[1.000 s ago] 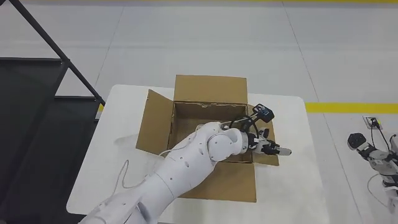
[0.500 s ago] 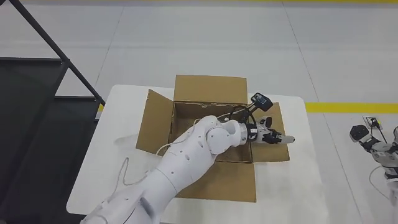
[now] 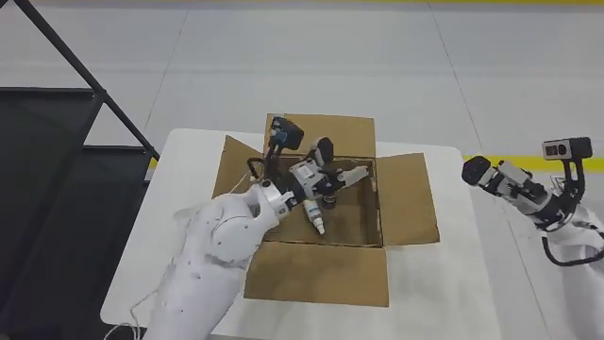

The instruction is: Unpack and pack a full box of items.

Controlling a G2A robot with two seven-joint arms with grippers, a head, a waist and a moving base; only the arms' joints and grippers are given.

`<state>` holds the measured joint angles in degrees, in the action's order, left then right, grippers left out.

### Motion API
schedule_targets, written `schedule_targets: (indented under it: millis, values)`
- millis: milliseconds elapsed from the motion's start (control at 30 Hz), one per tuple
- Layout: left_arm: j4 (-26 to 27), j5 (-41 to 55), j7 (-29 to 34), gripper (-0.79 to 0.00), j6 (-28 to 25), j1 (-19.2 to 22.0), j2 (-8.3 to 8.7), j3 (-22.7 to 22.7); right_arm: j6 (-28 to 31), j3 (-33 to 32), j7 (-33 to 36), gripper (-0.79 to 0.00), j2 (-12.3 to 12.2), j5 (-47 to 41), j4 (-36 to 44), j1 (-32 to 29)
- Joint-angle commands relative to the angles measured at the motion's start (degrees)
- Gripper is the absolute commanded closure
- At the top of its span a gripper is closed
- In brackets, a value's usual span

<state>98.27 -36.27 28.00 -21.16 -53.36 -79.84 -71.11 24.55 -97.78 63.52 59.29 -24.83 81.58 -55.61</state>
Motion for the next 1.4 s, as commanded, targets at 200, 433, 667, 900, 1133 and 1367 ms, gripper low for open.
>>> schedule_targets:
  millis: [200, 433, 667, 900, 1133, 1367]
  values:
    - [19.36, 3.46, -2.87, -0.785, -0.95, -24.22, 2.53, -20.97, -5.17, 14.77, -5.51, -0.785, 1.14, 15.40, 3.39, 7.20]
    - [20.16, 5.43, -4.78, -0.785, -0.56, -28.85, 2.80, -24.74, -5.26, 15.26, -7.26, -0.785, 1.26, 16.16, 3.17, 7.79]
    - [20.16, 5.43, -4.78, -0.785, -0.56, -28.85, 2.80, -24.74, -5.07, 15.60, -7.14, -0.785, 1.29, 16.38, 3.63, 7.74]
    - [18.51, 12.30, -7.21, -0.785, 3.66, -28.41, 2.81, -26.83, -12.17, 34.30, -4.37, -0.785, 3.04, 45.39, 9.40, 18.22]
    - [16.87, 22.03, -8.49, -0.785, 6.89, -28.24, 3.33, -34.36, -19.23, 53.00, -2.83, -0.785, 7.86, 58.81, -0.78, 30.28]
    - [16.71, 24.13, -7.30, -0.785, 6.72, -28.70, 3.60, -36.10, -23.06, 63.09, -6.65, -0.785, 13.44, 60.73, -14.08, 37.11]
